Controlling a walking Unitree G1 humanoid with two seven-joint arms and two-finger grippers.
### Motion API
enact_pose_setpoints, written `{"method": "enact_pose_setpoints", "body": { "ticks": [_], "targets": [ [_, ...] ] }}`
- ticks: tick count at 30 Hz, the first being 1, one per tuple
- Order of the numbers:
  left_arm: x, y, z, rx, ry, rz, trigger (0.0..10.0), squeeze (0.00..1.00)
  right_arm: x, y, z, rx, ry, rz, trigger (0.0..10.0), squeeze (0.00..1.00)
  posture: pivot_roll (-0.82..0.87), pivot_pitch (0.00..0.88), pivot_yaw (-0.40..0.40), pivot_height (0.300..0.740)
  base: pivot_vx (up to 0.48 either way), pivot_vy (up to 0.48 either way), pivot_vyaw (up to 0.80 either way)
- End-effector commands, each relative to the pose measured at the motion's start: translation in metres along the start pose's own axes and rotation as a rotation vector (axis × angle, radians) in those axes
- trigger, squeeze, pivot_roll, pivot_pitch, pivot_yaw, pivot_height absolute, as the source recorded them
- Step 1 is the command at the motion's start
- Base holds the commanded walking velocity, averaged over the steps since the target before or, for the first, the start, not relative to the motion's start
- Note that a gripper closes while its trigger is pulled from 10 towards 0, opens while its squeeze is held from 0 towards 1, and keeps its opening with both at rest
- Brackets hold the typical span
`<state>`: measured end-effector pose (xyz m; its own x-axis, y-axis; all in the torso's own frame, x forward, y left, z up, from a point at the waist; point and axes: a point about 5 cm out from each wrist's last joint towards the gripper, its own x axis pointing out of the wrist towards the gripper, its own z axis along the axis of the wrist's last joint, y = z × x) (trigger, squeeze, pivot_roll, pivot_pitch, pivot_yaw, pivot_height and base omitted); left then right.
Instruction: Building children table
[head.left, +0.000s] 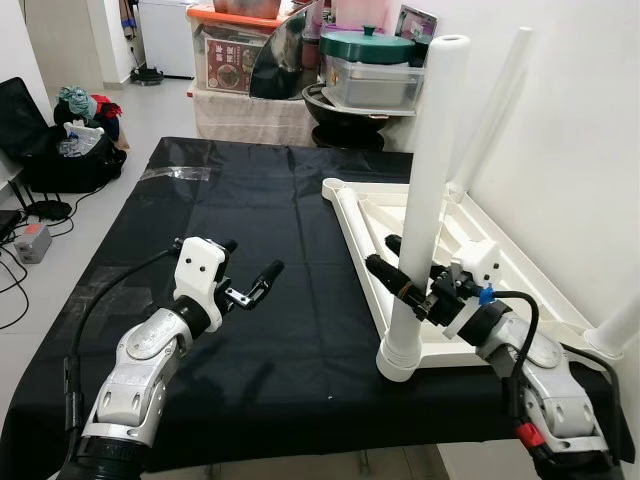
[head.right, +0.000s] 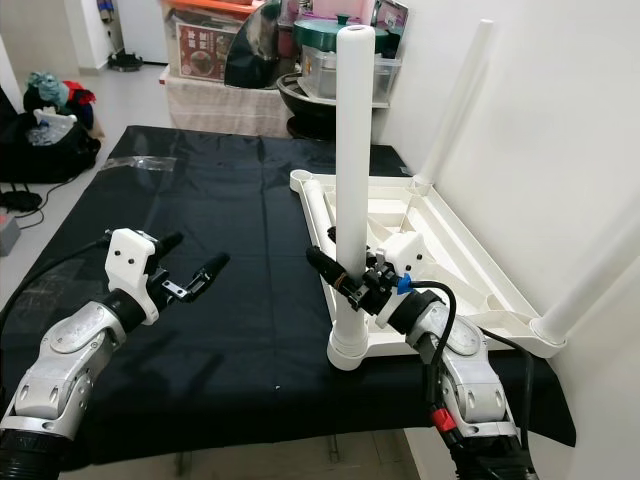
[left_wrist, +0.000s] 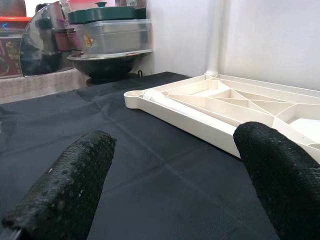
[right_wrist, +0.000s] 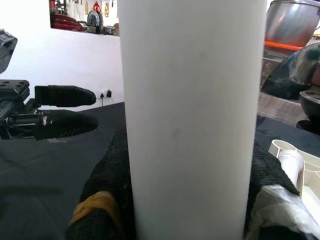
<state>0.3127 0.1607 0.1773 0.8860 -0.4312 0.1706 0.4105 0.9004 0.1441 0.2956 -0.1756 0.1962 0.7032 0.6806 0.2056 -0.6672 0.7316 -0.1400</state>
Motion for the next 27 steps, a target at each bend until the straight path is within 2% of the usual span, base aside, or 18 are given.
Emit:
{"method": "enact_pose_setpoints", "body": {
  "ticks": [1,4,6,8,10,13,21,24,27],
  "targets": [
    [0.0,0.0,-0.002,-0.009,0.007,-0.003,10.0,0.0,-0.005,0.002,-0.016,0.091,0.04,-0.014,10.0,0.0,0.07,0.0,-0.111,0.74,0.0,0.0,0.0],
    [0.0,0.0,-0.002,-0.009,0.008,-0.003,10.0,0.0,-0.004,0.0,-0.013,0.104,0.016,-0.016,10.0,0.0,0.07,0.0,-0.109,0.74,0.0,0.0,0.0],
    [0.0,0.0,-0.002,-0.01,0.009,-0.004,10.0,0.0,-0.002,0.0,-0.005,0.146,-0.055,-0.015,10.0,0.0,0.07,0.0,-0.108,0.74,0.0,0.0,0.0],
    [0.0,0.0,-0.002,-0.01,0.009,-0.004,10.0,0.0,-0.001,0.001,-0.003,0.16,-0.078,-0.014,10.0,0.0,0.07,0.0,-0.108,0.74,0.0,0.0,0.0],
    [-0.001,0.001,-0.003,-0.013,0.012,-0.002,10.0,0.0,-0.002,-0.003,-0.001,0.238,-0.137,-0.058,10.0,0.0,0.07,0.0,-0.106,0.74,0.0,0.0,0.0],
    [-0.001,0.001,-0.003,-0.015,0.013,-0.001,10.0,0.0,-0.005,-0.003,-0.004,0.289,-0.162,-0.093,10.0,0.0,0.07,0.0,-0.103,0.74,0.0,0.0,0.0],
    [0.002,0.001,-0.002,-0.016,0.013,-0.01,10.0,0.0,-0.009,0.014,-0.012,0.295,-0.143,-0.075,10.0,0.0,0.06,0.0,-0.088,0.74,0.0,0.0,0.0],
    [0.002,0.001,-0.002,-0.015,0.011,-0.013,10.0,0.0,-0.01,0.016,-0.014,0.285,-0.127,-0.066,10.0,0.0,0.06,0.0,-0.086,0.74,0.0,0.0,0.0],
    [0.003,0.001,-0.002,-0.013,0.01,-0.015,10.0,0.0,-0.012,0.01,-0.013,0.269,-0.116,-0.078,10.0,0.0,0.06,0.0,-0.087,0.74,0.0,0.0,0.0]
  ]
}}
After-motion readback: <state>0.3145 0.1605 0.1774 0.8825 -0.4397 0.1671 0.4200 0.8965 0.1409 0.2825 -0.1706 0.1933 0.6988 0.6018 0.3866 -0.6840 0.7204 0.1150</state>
